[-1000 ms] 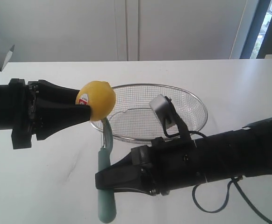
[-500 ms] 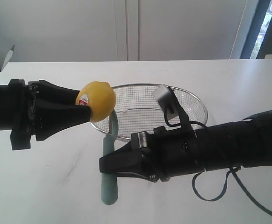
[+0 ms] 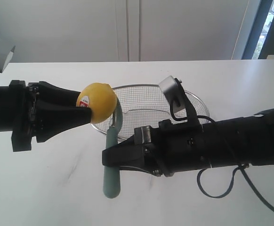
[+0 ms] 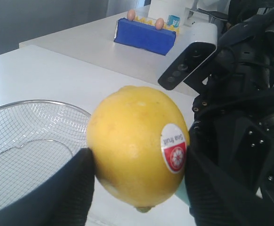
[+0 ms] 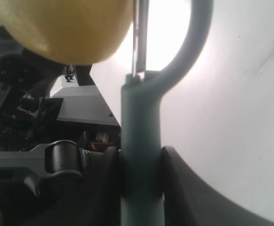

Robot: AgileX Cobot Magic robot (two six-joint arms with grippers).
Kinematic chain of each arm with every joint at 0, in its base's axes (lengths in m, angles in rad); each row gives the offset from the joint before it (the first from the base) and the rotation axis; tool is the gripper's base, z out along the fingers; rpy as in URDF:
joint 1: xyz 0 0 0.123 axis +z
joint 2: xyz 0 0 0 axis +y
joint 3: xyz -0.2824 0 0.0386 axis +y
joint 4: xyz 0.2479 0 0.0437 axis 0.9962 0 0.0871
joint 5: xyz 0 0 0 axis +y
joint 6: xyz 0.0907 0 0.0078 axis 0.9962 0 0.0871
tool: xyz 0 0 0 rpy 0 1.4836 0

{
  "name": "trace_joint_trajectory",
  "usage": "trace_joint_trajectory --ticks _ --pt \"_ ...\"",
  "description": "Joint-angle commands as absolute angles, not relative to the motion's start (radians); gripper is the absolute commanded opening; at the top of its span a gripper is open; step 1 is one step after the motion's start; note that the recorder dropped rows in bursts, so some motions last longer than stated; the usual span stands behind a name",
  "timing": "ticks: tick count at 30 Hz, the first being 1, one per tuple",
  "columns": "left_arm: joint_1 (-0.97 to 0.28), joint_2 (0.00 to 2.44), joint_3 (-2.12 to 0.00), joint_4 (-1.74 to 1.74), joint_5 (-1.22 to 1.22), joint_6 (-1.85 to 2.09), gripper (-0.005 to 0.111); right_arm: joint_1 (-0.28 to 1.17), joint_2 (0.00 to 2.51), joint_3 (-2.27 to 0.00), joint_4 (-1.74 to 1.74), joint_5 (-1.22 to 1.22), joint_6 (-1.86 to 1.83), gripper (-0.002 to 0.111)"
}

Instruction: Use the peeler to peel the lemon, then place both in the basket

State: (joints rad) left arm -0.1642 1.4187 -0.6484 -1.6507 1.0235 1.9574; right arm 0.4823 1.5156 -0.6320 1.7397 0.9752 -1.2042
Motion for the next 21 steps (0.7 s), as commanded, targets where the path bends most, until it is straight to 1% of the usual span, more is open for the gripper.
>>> trace_joint_trajectory --ticks 1,8,11,17,21 --pt "-0.16 1.415 -0.653 -1.666 1.046 2.118 0.0 0.46 1.498 -0.639 1.744 0.982 -1.204 0.0" --pt "-0.16 1.415 -0.653 -1.666 1.046 2.118 0.0 0.41 1.441 -0.639 1.744 0.985 -1.199 0.0" --pt "-0.16 1.415 -0.653 -1.666 1.046 2.118 0.0 0.388 1.404 -0.639 1.744 1.03 -1.195 0.0" --pt "-0.16 1.415 -0.653 -1.666 1.044 2.118 0.0 0.344 1.29 -0.639 1.744 1.07 -1.148 0.0" --pt "-0.16 1.415 -0.653 -1.666 1.044 2.118 0.0 0.298 1.207 -0.639 1.669 1.068 -1.072 0.0"
